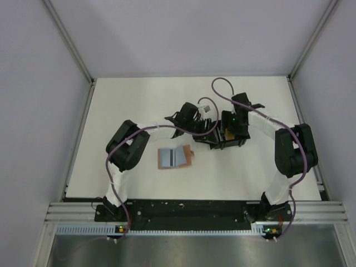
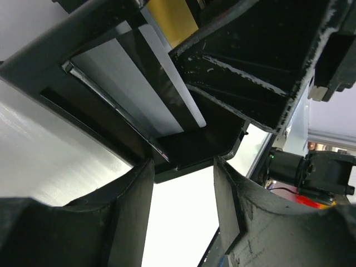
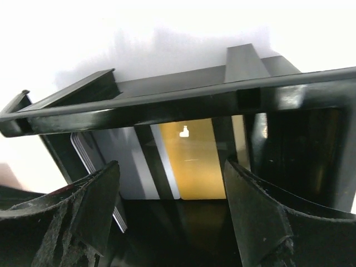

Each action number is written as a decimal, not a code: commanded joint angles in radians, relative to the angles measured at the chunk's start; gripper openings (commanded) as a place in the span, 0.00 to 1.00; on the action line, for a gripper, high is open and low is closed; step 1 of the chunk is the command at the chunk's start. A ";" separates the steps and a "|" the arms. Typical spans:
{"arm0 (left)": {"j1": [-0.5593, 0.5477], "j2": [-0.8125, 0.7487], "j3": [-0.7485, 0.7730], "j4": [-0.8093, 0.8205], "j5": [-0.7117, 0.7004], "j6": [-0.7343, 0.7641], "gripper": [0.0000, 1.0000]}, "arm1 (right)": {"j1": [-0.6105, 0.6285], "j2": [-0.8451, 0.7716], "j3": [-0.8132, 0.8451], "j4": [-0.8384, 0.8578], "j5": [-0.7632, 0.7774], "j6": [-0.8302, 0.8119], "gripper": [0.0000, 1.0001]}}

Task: Put the credit cards into the card holder
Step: Pick up the credit card from the storage box.

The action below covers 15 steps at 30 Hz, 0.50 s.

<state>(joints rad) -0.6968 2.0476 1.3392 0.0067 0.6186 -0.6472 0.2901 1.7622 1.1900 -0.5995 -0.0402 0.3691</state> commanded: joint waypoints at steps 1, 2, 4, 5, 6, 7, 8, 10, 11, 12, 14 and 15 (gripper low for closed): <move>0.006 0.045 0.025 0.052 0.020 -0.019 0.52 | 0.000 -0.015 -0.043 0.049 -0.178 0.037 0.72; 0.006 0.046 0.020 0.055 0.017 -0.019 0.52 | -0.002 -0.027 -0.040 0.056 -0.187 0.034 0.70; 0.008 0.049 0.011 0.058 0.018 -0.022 0.52 | 0.000 -0.044 -0.030 0.063 -0.207 0.036 0.69; 0.008 0.049 0.009 0.062 0.018 -0.022 0.51 | -0.002 -0.047 -0.026 0.066 -0.217 0.036 0.68; 0.008 0.051 0.005 0.064 0.021 -0.022 0.51 | -0.002 -0.049 -0.023 0.066 -0.227 0.034 0.68; 0.008 0.052 0.005 0.065 0.023 -0.023 0.51 | -0.002 -0.049 -0.020 0.066 -0.230 0.037 0.67; 0.008 0.051 0.000 0.065 0.023 -0.022 0.51 | -0.002 -0.050 -0.020 0.069 -0.234 0.034 0.66; 0.008 0.046 -0.005 0.065 0.024 -0.023 0.51 | -0.002 -0.061 -0.023 0.072 -0.219 0.034 0.66; 0.008 0.040 -0.008 0.067 0.021 -0.022 0.51 | -0.002 -0.069 -0.026 0.070 -0.193 0.033 0.66; 0.008 0.034 -0.011 0.065 0.020 -0.020 0.51 | 0.000 -0.079 -0.026 0.070 -0.158 0.025 0.67; 0.008 0.025 -0.015 0.059 0.010 -0.012 0.50 | -0.002 -0.099 -0.023 0.067 -0.101 0.014 0.70; 0.008 0.019 -0.018 0.053 0.006 -0.008 0.50 | -0.002 -0.110 -0.023 0.067 -0.078 0.007 0.71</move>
<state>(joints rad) -0.6861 2.0731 1.3392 0.0513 0.6563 -0.6785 0.2852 1.7401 1.1679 -0.5606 -0.2031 0.3893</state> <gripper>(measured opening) 0.505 0.693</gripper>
